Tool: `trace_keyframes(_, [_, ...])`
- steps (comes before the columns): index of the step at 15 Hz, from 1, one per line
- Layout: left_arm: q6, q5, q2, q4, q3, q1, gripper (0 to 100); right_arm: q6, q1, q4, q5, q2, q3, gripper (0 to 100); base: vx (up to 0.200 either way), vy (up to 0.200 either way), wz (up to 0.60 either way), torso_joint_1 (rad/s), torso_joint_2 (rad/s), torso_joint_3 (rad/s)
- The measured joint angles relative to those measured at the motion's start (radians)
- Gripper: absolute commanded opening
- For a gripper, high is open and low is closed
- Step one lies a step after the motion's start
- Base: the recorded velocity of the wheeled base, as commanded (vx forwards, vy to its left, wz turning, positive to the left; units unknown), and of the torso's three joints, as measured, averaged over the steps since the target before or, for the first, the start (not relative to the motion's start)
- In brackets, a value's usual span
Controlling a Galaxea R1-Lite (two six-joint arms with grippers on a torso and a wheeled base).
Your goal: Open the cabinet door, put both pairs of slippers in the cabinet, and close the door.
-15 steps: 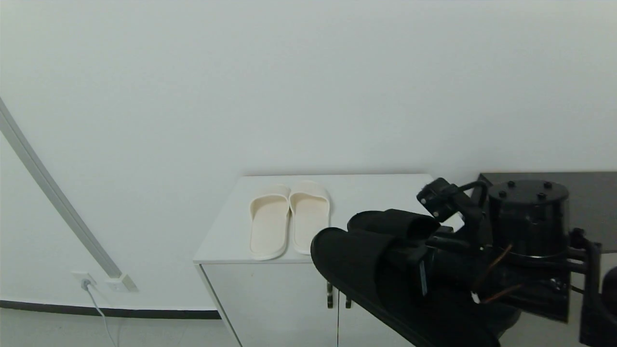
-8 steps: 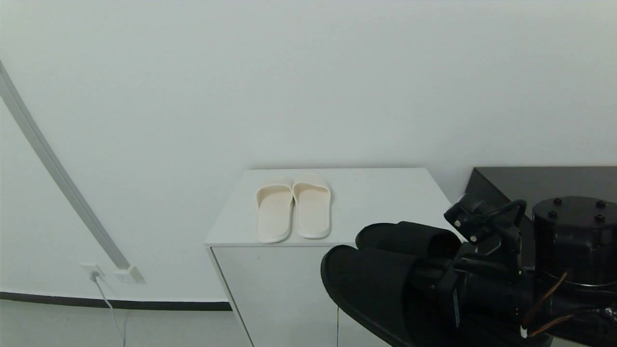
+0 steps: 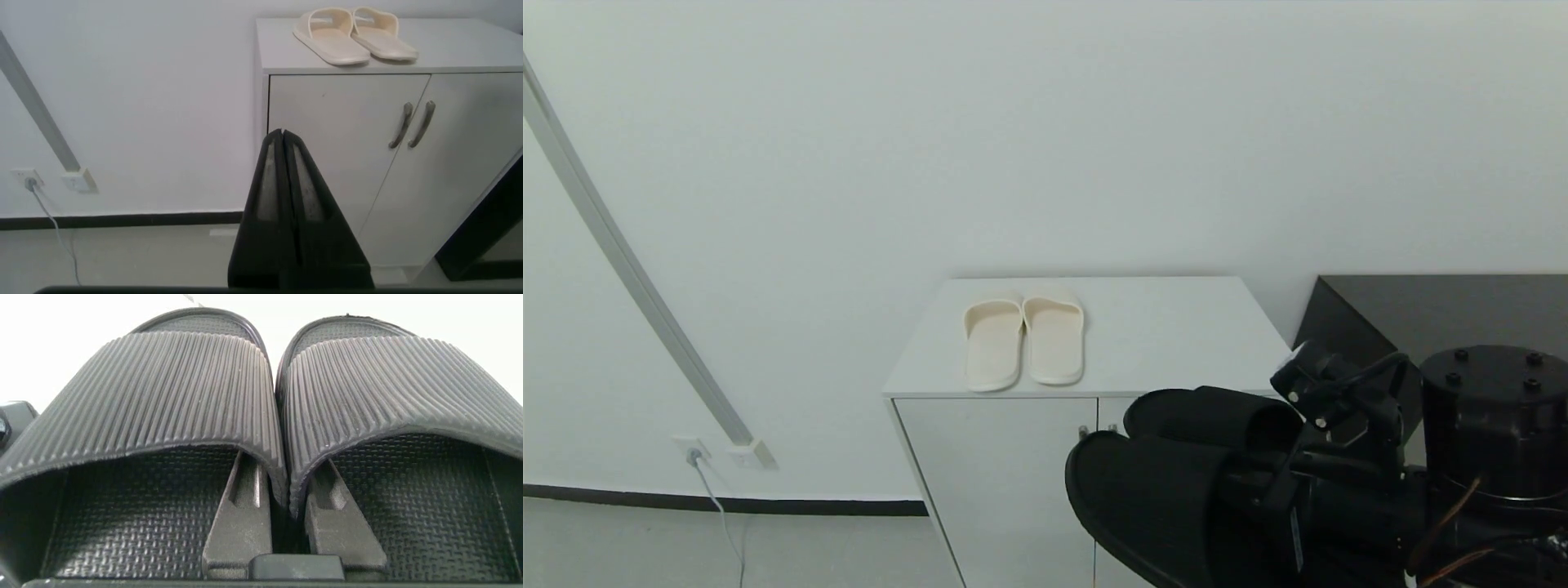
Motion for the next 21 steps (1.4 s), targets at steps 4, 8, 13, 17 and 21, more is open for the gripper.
trace_keyframes(4, [0.001, -0.001, 0.0, 0.0, 0.0, 0.0, 0, 0.0, 0.008, -0.002, 0.003, 0.01, 0.002, 0, 0.0, 0.0, 0.0, -0.033, 0.08, 0.045])
trace_keyframes(8, [-0.003, -0.004, 0.0, 0.0, 0.0, 0.0, 100, 0.0, 0.015, 0.0, 0.001, 0.013, 0.006, 0, 0.0, 0.0, 0.0, -0.16, 0.38, 0.209])
trace_keyframes(13, [-0.003, -0.002, 0.0, 0.0, 0.0, 0.0, 100, -0.011, 0.026, 0.0, 0.002, 0.024, 0.023, 0, 0.0, 0.0, 0.0, -0.224, 0.53, 0.303])
trace_keyframes(17, [-0.003, -0.002, 0.0, 0.0, 0.0, 0.0, 100, -0.013, 0.032, -0.001, 0.002, 0.029, 0.028, 0, 0.0, 0.0, 0.0, -0.22, 0.54, 0.319])
trace_keyframes(21, [-0.001, -0.002, 0.0, 0.0, 0.0, 0.0, 100, -0.014, 0.037, -0.009, 0.001, 0.028, 0.04, 0, 0.0, 0.0, 0.0, -0.192, 0.51, 0.316])
